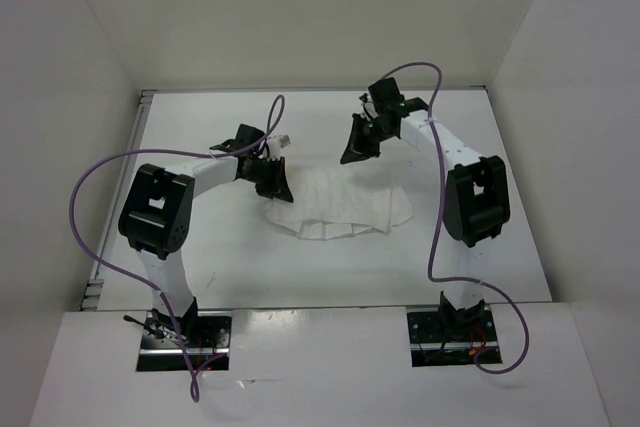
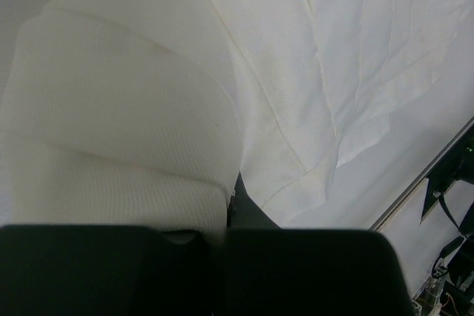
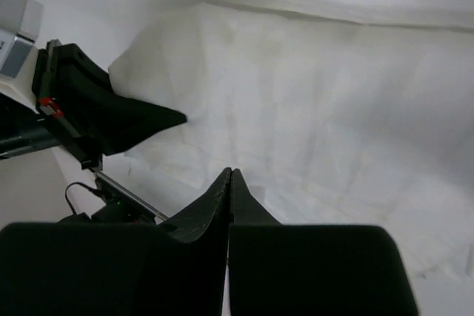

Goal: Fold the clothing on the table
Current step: Fold the skirt

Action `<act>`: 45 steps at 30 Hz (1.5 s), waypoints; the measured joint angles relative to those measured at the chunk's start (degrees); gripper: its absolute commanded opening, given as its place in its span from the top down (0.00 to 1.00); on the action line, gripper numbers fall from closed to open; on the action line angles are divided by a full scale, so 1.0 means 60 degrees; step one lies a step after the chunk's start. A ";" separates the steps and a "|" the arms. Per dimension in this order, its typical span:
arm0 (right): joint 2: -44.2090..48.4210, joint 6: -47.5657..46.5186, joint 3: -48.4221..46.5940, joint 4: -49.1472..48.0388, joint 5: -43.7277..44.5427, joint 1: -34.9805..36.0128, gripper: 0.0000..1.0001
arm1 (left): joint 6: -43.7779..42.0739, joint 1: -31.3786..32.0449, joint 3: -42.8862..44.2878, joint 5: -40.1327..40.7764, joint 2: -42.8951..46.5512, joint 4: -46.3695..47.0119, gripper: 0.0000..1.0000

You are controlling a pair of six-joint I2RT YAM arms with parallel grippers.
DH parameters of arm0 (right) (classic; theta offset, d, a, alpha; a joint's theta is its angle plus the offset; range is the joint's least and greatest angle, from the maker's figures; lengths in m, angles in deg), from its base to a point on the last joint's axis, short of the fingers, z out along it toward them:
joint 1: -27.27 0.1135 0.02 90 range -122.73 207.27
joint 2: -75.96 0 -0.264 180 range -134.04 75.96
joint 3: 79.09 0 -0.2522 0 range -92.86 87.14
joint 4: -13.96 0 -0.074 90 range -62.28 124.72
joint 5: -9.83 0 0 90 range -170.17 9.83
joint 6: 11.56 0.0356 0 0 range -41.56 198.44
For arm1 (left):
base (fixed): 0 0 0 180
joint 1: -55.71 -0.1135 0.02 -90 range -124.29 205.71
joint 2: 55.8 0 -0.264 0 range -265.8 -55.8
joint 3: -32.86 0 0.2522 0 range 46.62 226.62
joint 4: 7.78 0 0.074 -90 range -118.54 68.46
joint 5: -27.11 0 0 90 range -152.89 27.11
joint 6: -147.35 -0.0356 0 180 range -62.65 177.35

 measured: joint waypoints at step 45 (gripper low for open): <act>-0.3202 0.0929 -0.1045 -0.1402 -0.1137 0.0029 0.75 | 0.0029 0.1927 0.2251 0.0331 0.0197 -0.1056 0.94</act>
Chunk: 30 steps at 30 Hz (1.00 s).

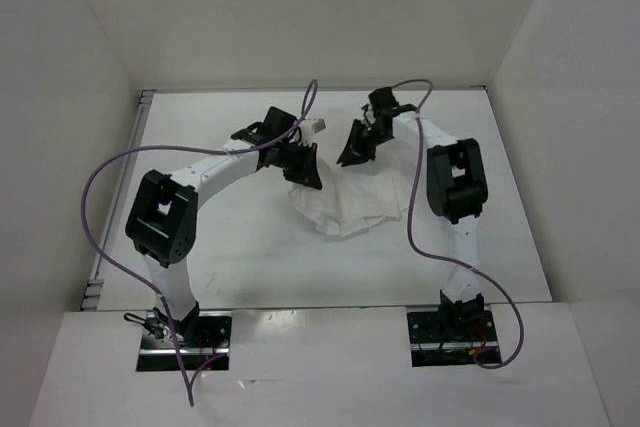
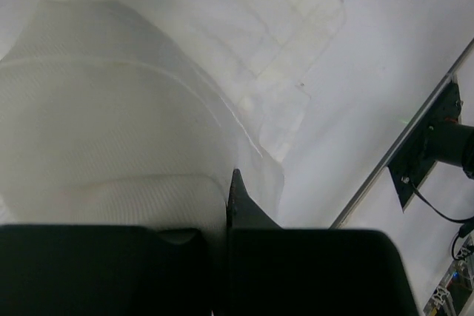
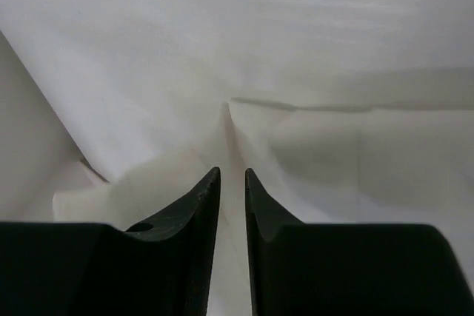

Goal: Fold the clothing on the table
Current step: Fold the skirt

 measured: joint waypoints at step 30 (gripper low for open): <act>0.2295 -0.0761 0.3701 0.0882 0.2273 -0.2011 0.82 | -0.0229 -0.0240 0.1610 0.0889 -0.0459 -0.1166 0.91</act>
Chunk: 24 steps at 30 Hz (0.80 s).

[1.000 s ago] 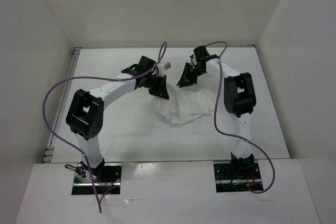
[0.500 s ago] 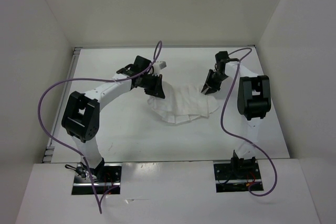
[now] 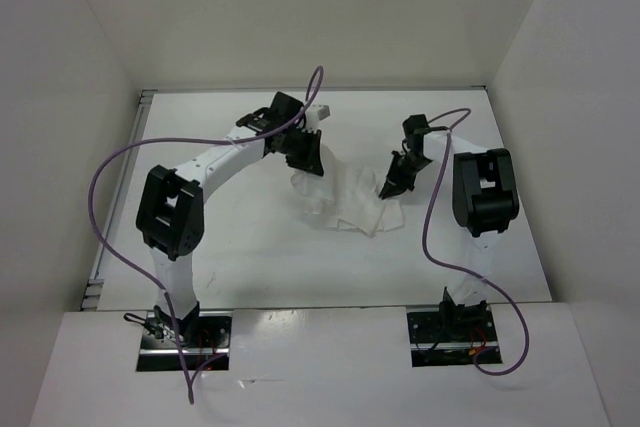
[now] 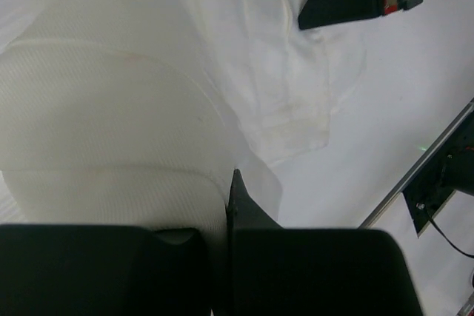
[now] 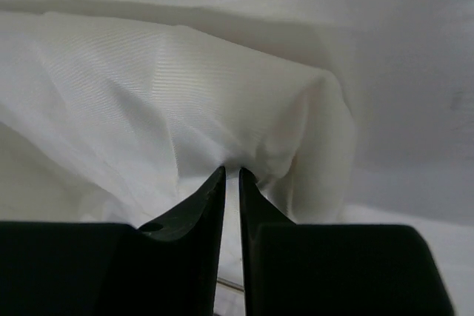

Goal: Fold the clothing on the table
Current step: Fold the skirt

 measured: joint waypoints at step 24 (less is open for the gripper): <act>0.0120 0.0645 0.0521 -0.0663 -0.1005 0.0831 0.85 | 0.0106 0.1898 0.2138 -0.0219 -0.2601 -0.1100 0.29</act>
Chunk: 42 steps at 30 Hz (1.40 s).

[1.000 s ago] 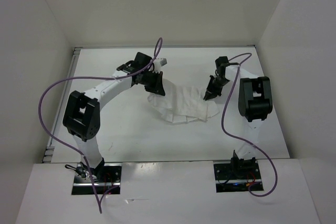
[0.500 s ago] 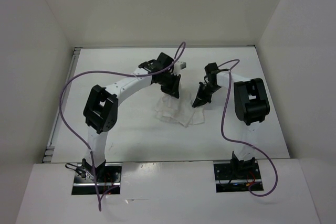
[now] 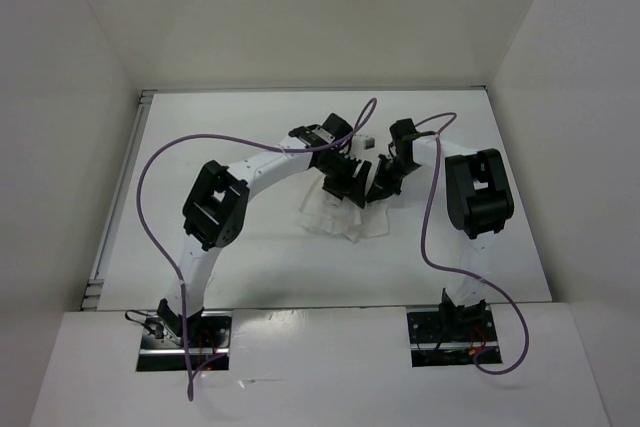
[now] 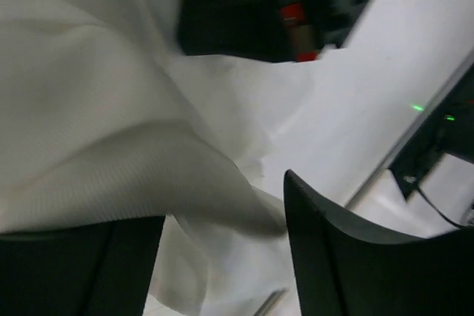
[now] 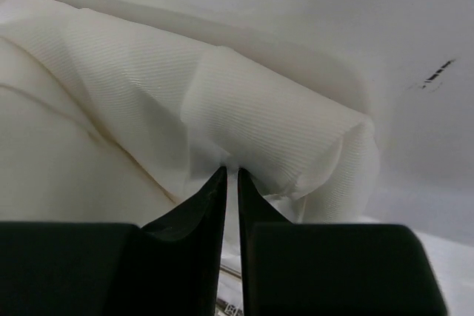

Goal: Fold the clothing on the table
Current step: Fold the skirt

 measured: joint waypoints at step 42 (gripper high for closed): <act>0.0168 0.0175 -0.3493 0.1821 0.1311 0.2707 0.83 | 0.2947 -0.2725 -0.5107 0.1592 0.4707 0.2229 0.99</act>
